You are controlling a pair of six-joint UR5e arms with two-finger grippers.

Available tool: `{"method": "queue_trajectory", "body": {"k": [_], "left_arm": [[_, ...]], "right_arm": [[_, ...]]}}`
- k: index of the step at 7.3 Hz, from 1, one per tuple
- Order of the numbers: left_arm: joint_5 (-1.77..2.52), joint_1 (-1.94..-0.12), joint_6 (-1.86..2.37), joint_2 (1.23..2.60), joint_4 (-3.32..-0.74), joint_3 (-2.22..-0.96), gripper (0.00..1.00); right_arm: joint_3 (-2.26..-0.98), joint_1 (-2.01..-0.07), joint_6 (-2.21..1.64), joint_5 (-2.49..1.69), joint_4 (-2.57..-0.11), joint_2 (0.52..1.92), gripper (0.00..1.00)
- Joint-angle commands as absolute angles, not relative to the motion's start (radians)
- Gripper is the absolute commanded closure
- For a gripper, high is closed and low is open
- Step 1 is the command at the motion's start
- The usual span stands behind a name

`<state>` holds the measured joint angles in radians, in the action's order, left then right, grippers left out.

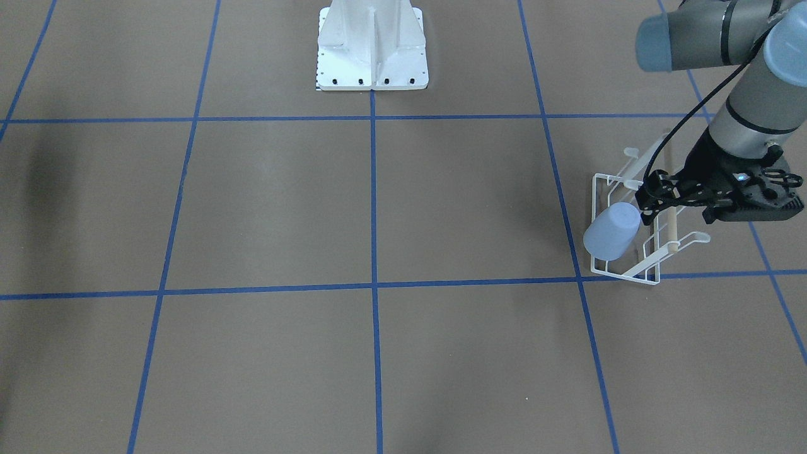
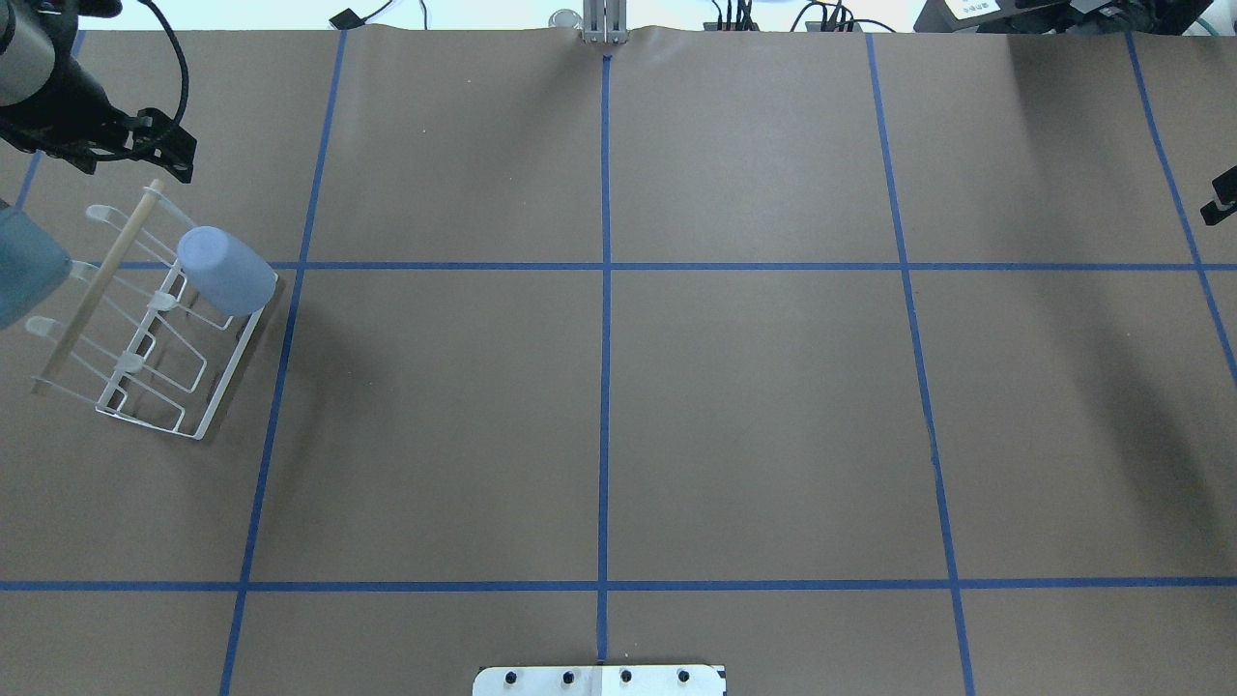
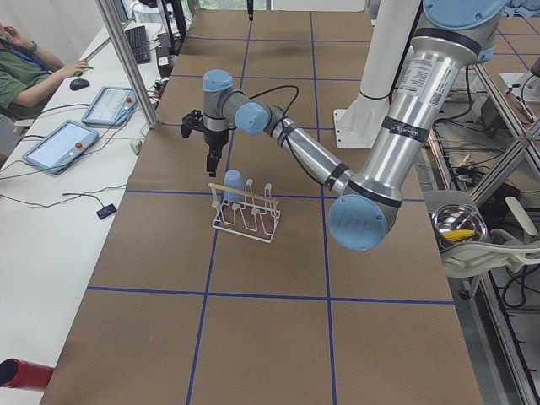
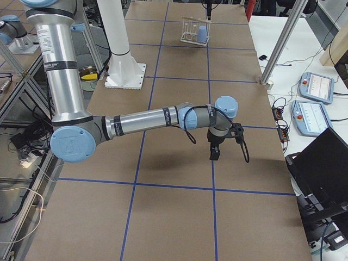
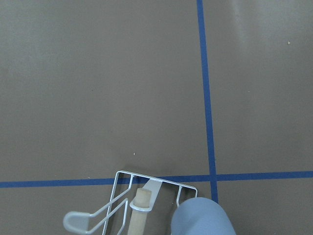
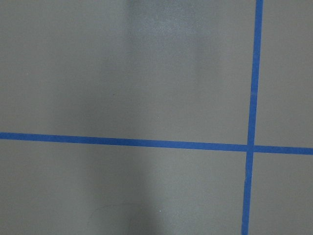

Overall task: Hang cup on cup holder
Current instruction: 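Lower the cup with the left gripper onto a peg of the wire rack, then open the left gripper and raise it away from the cup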

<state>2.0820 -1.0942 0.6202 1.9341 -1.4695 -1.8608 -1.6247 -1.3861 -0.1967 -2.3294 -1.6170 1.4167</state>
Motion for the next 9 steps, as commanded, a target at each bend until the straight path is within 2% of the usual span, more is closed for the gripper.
{"method": "queue_trajectory", "body": {"k": [1,3,5,9], "left_arm": [[2.086,-1.135,0.54,1.89,-1.466,-1.911,0.02],[2.107,-1.195,0.534,1.818,-1.474,-1.919,0.02],[2.21,-1.334,0.279,1.712,-1.46,-1.899,0.02],[2.215,-1.556,-0.041,1.695,-1.47,-1.65,0.02]], "right_arm": [[-1.623,-1.391,-0.192,-2.333,-1.618,1.422,0.0],[-1.623,-1.4,-0.19,-2.335,-1.617,1.448,0.0],[-1.62,-1.423,-0.19,-2.338,-1.617,1.466,0.0],[-1.641,-1.488,-0.19,-2.359,-1.618,1.531,0.0]]}}
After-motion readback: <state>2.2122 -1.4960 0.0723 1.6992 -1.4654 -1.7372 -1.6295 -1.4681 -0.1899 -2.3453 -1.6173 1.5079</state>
